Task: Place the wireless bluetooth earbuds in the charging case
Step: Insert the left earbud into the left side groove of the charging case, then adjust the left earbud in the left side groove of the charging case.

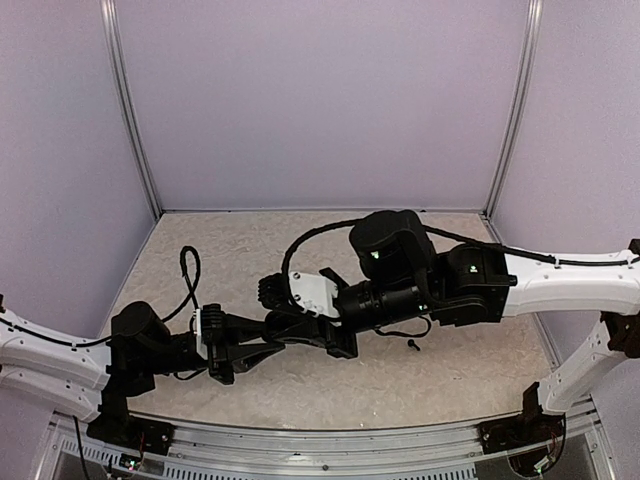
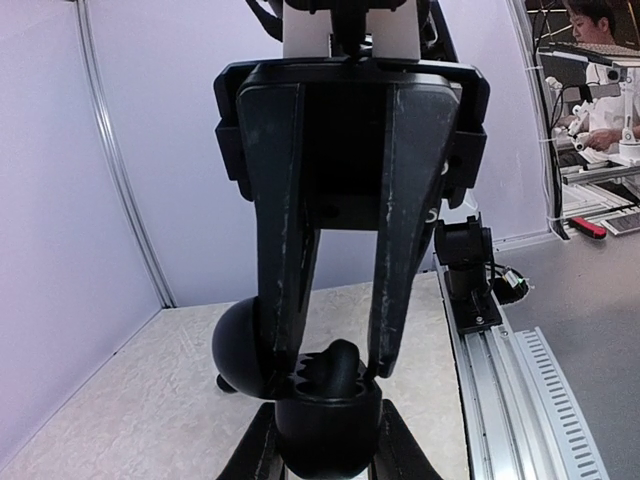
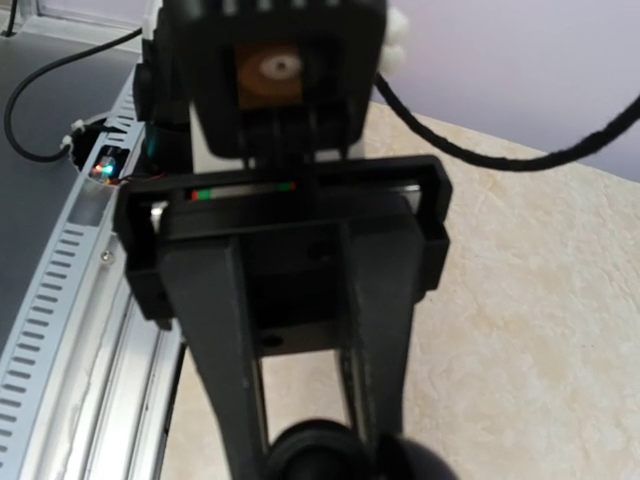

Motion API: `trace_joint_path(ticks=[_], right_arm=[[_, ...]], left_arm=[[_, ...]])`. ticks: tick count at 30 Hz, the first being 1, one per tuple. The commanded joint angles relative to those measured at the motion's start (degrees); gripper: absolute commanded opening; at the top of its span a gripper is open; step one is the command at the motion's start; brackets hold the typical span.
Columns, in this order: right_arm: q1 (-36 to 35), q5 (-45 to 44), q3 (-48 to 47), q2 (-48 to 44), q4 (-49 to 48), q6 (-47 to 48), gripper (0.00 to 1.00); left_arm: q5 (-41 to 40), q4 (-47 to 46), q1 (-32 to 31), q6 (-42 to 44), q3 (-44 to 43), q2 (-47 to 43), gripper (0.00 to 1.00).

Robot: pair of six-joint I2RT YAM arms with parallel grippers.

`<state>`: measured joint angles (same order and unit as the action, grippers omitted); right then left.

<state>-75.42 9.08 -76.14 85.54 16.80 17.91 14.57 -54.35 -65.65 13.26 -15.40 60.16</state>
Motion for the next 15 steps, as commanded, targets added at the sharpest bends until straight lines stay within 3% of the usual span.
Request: trace_joint_path(ticks=[1,15], right_arm=[[-0.2,-2.3,-0.8,-1.2,1.2,-0.8,0.24],[-0.6,-1.4,0.4,-2.9,0.3,-0.2,0.09]], left_arm=[[1.4,-4.2,0.0,-0.3,-0.9,-0.6,0.01],[1.4,-4.5,0.3,-0.3,-1.3,0.3,0.01]])
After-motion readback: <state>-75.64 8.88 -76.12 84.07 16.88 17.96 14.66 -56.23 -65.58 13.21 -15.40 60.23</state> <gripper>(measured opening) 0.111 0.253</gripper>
